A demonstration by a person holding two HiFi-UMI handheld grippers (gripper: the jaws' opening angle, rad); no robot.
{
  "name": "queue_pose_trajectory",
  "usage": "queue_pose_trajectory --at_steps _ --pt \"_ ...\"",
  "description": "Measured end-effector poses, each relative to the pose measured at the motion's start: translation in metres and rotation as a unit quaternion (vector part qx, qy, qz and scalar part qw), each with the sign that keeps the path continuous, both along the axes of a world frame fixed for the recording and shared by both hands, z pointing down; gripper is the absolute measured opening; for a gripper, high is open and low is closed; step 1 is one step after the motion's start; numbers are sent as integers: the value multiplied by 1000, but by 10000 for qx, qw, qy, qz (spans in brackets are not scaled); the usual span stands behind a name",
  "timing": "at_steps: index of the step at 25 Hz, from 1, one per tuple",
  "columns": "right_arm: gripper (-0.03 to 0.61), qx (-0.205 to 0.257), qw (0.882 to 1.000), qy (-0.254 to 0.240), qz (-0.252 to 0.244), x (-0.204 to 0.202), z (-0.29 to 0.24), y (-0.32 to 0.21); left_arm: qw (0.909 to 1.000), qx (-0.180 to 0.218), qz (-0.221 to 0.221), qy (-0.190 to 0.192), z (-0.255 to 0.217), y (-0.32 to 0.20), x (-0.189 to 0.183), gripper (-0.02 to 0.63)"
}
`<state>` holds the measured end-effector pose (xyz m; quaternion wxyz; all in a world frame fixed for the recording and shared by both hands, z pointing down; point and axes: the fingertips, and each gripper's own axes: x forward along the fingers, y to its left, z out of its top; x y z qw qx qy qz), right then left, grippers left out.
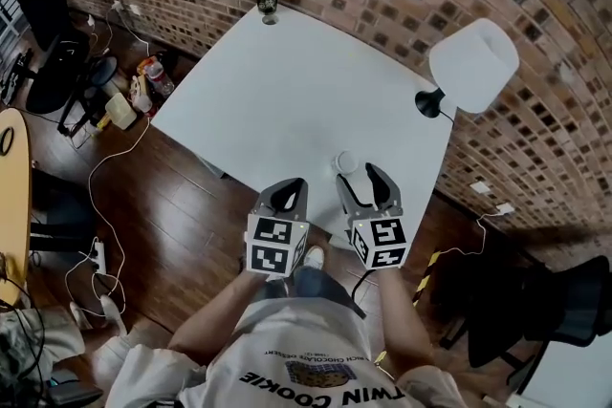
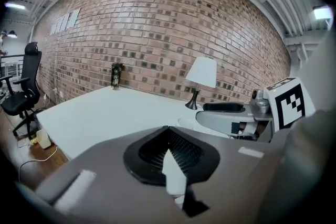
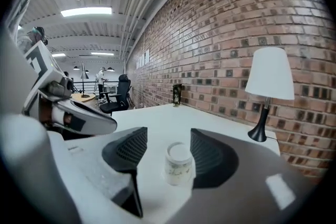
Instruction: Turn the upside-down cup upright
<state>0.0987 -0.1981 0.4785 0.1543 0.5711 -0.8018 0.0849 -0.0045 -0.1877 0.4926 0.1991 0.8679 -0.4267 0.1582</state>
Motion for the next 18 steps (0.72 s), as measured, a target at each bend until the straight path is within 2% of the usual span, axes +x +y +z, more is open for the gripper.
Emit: queue_pose_trajectory --at_steps 4,8,13,18 --pt "255 -19 9999 -7 -161 -18 -7 26 9999 42 -22 110 -4 24 0 5" --pt "185 -106 9995 -151 -269 -22 -8 53 9999 98 -14 129 -8 49 10 5" --pt "116 -157 9983 -302 -470 -17 -11 94 9996 240 -125 82 -16 85 30 5" --pt "69 -147 9967 -427 -677 5 -16 146 9992 314 -244 80 -23 134 68 5"
